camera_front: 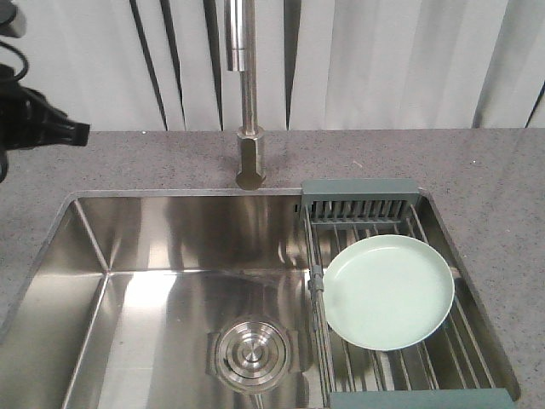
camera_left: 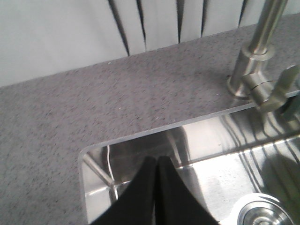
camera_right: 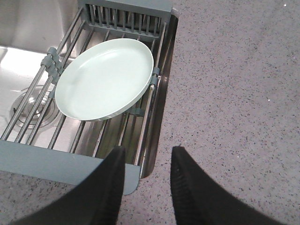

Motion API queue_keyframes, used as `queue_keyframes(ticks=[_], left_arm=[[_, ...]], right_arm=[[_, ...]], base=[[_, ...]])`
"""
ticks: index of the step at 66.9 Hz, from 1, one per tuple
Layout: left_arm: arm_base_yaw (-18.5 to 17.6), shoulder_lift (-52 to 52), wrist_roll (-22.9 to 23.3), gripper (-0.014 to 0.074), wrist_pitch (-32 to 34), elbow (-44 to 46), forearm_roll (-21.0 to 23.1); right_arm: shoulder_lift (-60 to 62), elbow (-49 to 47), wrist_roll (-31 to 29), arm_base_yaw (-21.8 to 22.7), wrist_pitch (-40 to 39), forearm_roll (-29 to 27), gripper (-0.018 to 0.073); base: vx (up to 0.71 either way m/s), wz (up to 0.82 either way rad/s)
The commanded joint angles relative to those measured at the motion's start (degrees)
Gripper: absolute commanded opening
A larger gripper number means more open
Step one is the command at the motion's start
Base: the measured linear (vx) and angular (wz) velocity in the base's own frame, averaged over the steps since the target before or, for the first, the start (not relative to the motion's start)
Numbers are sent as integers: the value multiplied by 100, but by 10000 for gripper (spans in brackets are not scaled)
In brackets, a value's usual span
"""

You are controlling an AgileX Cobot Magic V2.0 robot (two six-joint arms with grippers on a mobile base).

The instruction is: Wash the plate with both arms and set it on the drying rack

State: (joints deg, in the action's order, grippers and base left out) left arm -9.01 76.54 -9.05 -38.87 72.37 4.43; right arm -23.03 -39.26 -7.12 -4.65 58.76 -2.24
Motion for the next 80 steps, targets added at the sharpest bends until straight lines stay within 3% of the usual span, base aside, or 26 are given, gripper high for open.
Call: queue_keyframes(ticks=[1,19,42,68,80], left_arm=[[307,-581,171,-7,584,-395,-4],[942,-1528,323,-7,644,-1582,-4],[915,-2999,391,-7,670,-2657,63],[563,-4273,214,-7,-70,-2756,106],[576,-4739,652,-7,-432,-2756,106]], right_arm=[[-41,-149,-21,24,-357,27,239],[-41,-149,-21,24,-357,27,239],[-41,-149,-21,24,-357,27,239],[-41,-149,-21,24,-357,27,239],[-41,-149,-21,24,-357,27,239]], base=[[0,0],[0,0],[0,0],[0,0],[0,0]])
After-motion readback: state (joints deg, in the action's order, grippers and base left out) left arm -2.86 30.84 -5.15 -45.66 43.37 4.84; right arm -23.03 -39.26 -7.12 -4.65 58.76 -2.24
